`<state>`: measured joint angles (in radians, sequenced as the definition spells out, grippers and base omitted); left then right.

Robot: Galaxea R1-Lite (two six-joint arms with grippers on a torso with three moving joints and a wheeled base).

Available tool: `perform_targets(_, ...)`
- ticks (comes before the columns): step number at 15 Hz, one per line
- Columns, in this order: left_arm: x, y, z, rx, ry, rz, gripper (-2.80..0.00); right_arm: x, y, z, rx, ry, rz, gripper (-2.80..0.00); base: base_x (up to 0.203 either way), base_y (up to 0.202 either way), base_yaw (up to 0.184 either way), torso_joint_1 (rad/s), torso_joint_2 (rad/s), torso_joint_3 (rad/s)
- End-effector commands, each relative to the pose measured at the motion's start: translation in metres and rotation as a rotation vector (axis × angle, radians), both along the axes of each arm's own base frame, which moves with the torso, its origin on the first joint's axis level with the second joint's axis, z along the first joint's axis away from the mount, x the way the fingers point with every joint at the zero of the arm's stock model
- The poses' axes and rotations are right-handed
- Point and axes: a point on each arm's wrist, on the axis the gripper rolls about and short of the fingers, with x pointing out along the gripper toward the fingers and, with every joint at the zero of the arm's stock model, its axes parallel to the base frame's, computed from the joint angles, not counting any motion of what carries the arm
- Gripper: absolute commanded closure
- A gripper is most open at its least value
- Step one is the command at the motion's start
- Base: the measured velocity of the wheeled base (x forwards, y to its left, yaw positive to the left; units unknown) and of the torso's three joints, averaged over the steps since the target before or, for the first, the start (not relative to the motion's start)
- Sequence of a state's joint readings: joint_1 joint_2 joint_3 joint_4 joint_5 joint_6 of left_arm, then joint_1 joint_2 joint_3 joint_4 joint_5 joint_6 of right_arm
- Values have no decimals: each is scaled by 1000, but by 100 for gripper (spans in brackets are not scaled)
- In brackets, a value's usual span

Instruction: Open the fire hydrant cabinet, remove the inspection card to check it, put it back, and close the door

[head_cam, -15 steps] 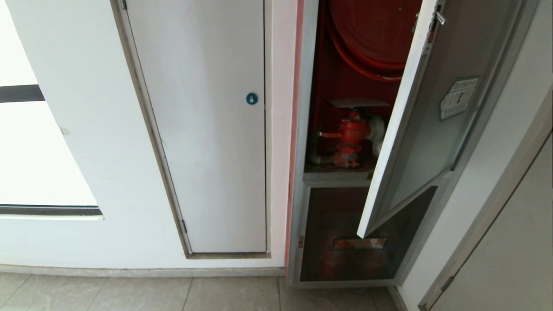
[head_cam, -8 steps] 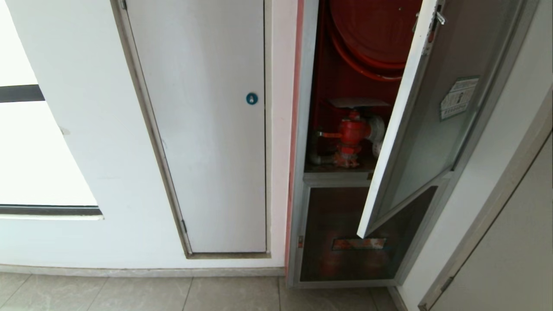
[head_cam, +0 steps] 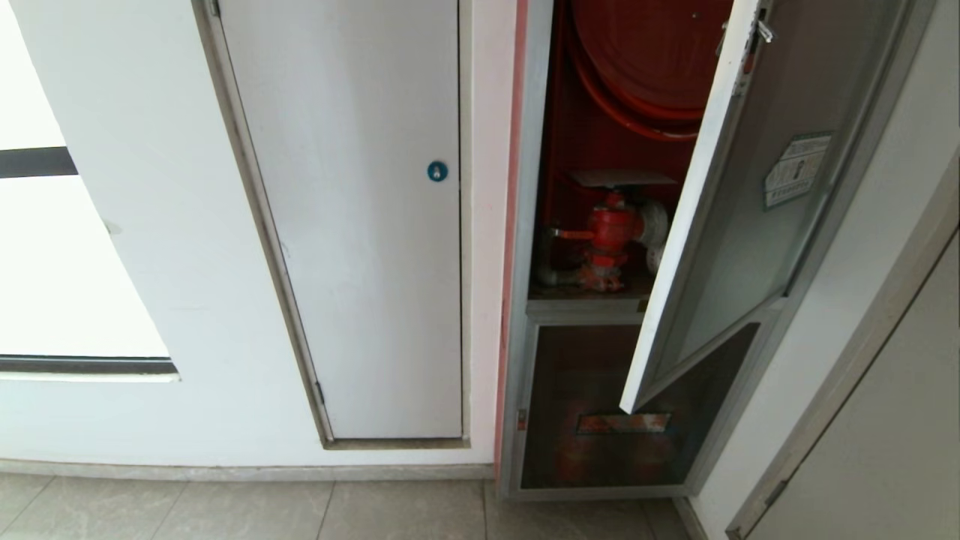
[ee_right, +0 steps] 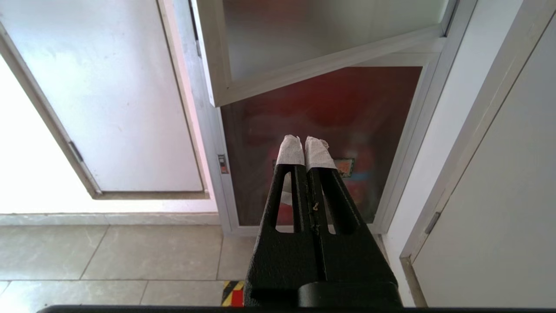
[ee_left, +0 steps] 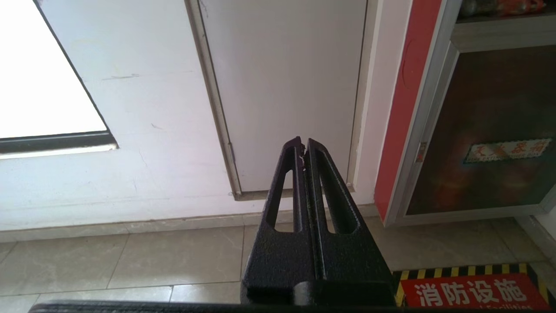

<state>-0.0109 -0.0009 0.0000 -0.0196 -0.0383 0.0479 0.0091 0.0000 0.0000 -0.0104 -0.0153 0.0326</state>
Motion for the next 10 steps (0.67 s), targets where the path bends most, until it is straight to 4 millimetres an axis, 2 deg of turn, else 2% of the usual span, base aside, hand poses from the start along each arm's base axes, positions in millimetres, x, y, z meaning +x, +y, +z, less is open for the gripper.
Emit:
perform_targets(1, 1, 0, -3, 1, 13, 0, 0, 0, 0, -1, 4, 4, -1, 0, 0, 0, 0, 0, 0, 0)
perform_targets(10, 1, 0, -3, 0, 13, 0, 0, 0, 0, 1, 11, 10, 3, 0, 0, 0, 0, 0, 0, 0)
